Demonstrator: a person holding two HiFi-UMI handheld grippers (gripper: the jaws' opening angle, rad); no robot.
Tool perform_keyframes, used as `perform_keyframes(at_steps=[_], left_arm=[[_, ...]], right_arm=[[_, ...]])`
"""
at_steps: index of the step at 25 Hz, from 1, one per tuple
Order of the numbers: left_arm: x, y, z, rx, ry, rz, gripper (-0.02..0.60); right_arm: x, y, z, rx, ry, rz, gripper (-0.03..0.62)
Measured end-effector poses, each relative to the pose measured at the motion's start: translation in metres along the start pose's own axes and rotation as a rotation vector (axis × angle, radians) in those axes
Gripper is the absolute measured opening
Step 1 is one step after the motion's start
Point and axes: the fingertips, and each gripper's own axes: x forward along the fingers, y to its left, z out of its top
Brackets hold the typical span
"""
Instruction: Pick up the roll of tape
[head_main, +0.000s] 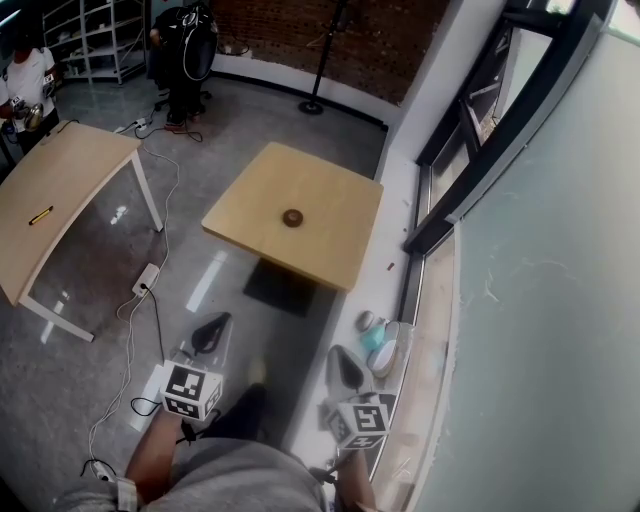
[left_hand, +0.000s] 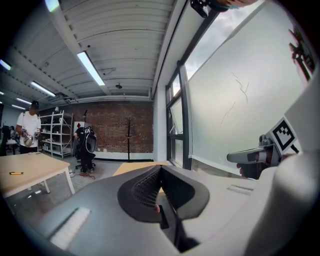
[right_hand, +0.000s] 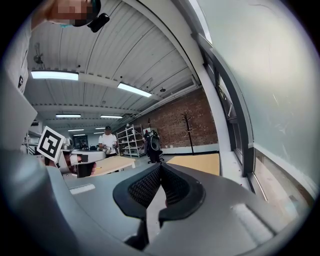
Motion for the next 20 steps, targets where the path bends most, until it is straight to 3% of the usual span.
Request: perform_keyframes(at_steps=[20], left_arm=[[0.190, 0.080, 0.019, -0.045, 0.035, 0.020, 0.000]], right_arm=[[0.191, -0.076, 0.039, -0.019, 0.089, 0.029, 0.014]])
